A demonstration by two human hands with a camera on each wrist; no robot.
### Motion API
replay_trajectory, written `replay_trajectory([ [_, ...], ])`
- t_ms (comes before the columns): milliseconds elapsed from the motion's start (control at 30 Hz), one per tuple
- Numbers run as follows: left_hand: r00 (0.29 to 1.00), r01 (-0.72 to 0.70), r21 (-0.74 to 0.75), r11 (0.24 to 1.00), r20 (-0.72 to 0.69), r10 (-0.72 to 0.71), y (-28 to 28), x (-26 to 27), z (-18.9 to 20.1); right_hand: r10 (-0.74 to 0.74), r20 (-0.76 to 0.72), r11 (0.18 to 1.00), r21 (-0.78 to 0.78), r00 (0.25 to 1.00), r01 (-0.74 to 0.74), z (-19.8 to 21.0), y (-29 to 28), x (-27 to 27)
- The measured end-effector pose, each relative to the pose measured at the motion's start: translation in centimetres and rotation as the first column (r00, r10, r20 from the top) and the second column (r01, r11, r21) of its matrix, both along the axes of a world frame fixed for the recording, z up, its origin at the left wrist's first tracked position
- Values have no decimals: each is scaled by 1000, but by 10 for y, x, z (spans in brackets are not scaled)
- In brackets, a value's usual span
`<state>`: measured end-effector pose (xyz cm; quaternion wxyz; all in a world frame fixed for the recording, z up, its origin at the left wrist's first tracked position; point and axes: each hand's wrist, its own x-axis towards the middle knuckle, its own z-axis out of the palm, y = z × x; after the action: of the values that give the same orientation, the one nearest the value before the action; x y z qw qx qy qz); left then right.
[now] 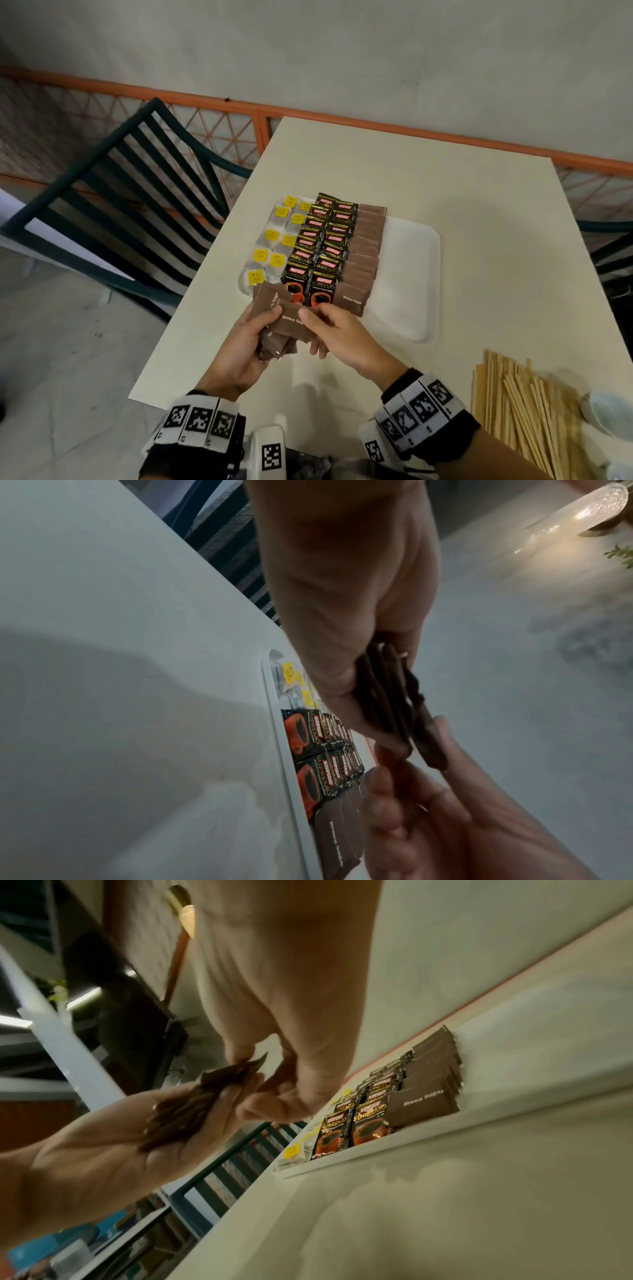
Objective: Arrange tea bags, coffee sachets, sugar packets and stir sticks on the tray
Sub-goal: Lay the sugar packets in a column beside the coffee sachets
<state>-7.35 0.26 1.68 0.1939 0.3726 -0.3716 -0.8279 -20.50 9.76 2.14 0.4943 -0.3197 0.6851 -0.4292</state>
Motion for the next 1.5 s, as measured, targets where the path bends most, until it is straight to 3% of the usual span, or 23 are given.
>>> replay_trajectory([
  [167,1000,9,-66,998,18,-8,-11,-3,3,-82,161,991,-92,984,98,0,-6,-2],
  [433,988,156,23,988,2,-156,-26,-9,2,-222,97,973,-40,970,226,-5,-10,-17],
  [533,990,138,77,987,-33,-136,-33,-10,-4,-341,-44,940,1,939,341,-10,-2,-34],
  [633,988,150,70,986,-34,-148,-39,-11,-5,-446,-261,884,24,856,467,-24,8,-55],
  [700,988,154,57,986,-18,-153,-43,-12,-6,-462,-330,862,51,823,504,-34,12,-64],
  [900,987,161,49,986,22,-162,-45,-16,-9,-339,-417,888,154,843,433,-47,12,-66],
  [1167,984,169,34,985,42,-170,-47,-17,-11,-447,-416,837,117,792,534,-57,11,-63],
  [1333,979,192,7,981,63,-192,-46,-19,-13,-425,-443,842,127,789,524,-56,10,-62],
  [1433,974,217,-9,976,63,-216,-44,-22,-13,-398,-525,868,51,753,494,-45,5,-56],
  [1500,969,237,-25,971,72,-234,-42,-24,-13,-343,-508,923,-24,790,385,-33,-2,-50],
])
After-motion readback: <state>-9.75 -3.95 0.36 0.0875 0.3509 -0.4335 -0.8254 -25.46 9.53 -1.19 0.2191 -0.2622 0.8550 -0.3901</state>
